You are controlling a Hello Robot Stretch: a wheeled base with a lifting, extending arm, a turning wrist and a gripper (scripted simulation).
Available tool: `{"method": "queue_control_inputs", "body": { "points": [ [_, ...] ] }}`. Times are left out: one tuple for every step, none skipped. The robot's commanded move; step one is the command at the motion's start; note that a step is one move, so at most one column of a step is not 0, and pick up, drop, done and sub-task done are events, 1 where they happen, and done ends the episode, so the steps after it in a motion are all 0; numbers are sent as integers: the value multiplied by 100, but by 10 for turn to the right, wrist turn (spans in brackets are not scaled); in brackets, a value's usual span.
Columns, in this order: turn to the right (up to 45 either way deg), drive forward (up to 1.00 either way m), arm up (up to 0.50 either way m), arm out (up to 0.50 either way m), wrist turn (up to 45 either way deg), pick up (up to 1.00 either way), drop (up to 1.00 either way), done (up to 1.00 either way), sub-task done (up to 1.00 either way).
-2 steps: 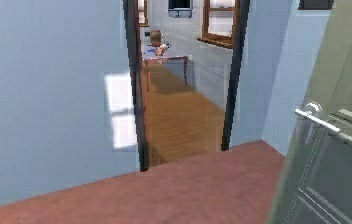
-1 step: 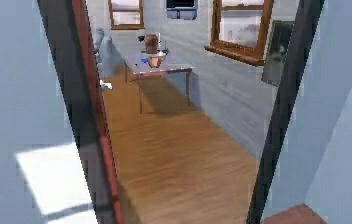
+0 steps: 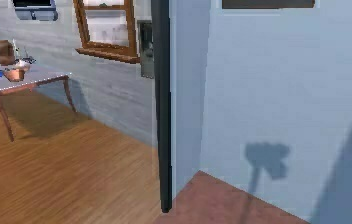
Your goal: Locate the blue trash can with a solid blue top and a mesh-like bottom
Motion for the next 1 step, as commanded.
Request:
{"method": "queue_control_inputs", "body": {
  "points": [
    [0,55,0,0,0,0,0,0,0]
  ]
}}
